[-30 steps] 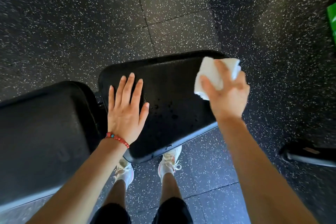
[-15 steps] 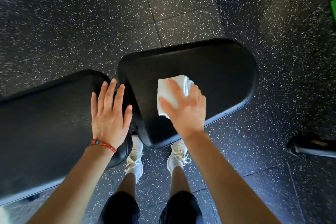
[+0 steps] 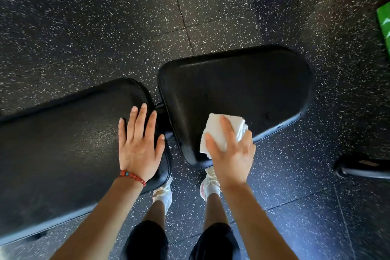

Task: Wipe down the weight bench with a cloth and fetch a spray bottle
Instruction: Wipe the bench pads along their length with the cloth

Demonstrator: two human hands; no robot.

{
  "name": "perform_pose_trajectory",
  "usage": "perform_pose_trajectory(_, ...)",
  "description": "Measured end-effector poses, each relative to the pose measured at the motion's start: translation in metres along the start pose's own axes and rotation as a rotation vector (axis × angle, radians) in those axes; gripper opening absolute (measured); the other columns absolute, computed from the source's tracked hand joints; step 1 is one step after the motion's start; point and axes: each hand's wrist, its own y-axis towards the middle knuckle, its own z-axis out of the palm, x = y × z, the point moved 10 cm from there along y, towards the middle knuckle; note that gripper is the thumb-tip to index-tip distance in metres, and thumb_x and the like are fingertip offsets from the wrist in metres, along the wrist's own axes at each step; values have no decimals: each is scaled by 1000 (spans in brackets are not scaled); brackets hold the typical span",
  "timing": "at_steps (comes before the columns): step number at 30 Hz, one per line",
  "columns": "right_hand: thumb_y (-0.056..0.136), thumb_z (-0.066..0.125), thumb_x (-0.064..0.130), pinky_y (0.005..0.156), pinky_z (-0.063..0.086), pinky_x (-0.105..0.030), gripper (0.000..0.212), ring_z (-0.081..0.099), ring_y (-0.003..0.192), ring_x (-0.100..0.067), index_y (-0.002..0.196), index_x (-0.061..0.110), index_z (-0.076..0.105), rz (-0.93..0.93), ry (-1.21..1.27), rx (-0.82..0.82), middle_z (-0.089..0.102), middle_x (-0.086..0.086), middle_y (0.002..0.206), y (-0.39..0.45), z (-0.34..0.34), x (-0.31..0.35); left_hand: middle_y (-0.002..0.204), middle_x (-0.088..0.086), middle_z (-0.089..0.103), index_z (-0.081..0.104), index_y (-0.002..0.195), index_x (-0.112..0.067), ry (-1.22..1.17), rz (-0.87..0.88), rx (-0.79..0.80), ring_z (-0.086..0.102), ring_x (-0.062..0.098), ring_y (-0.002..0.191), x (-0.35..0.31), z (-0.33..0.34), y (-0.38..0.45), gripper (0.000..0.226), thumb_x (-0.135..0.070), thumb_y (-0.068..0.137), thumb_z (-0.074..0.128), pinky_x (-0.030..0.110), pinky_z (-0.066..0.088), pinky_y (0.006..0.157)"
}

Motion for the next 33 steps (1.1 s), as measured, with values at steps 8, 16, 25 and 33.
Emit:
perform_pose_trajectory(8,75,69,43,75,40,-39,48,54,82,-37,118,24,61,-54,1,-56,55,-23,107,75,14,53,144,20,39,47,132,-3,-35,34,-61,29,36,135,-1,-4,-1,51,-30,89,39,54,16,111)
perform_pose_trajectory(16,72,69,47,63,46,-33,48,55,67,-33,113,24,62,-111,-22,-100,57,-20,87,-11,23,35,143,20,40,47,132,-2,-91,76,-69,32,38,134,-12,-13,-3,51,-29,89,39,54,19,109)
perform_pose_trajectory(25,73,60,53,72,45,-42,53,52,73,-37,118,24,61,166,82,-194,55,-22,93,-5,-26,-60,146,19,36,45,134,-2,-162,275,-10,30,36,136,-82,-11,2,52,-28,90,41,48,20,110)
perform_pose_trajectory(33,77,57,50,86,44,-44,54,50,95,-36,128,31,51,432,306,-267,47,-17,115,9,-29,-101,147,19,34,41,137,-3,-135,321,-22,28,37,136,-138,-1,31,53,-28,90,41,50,18,110)
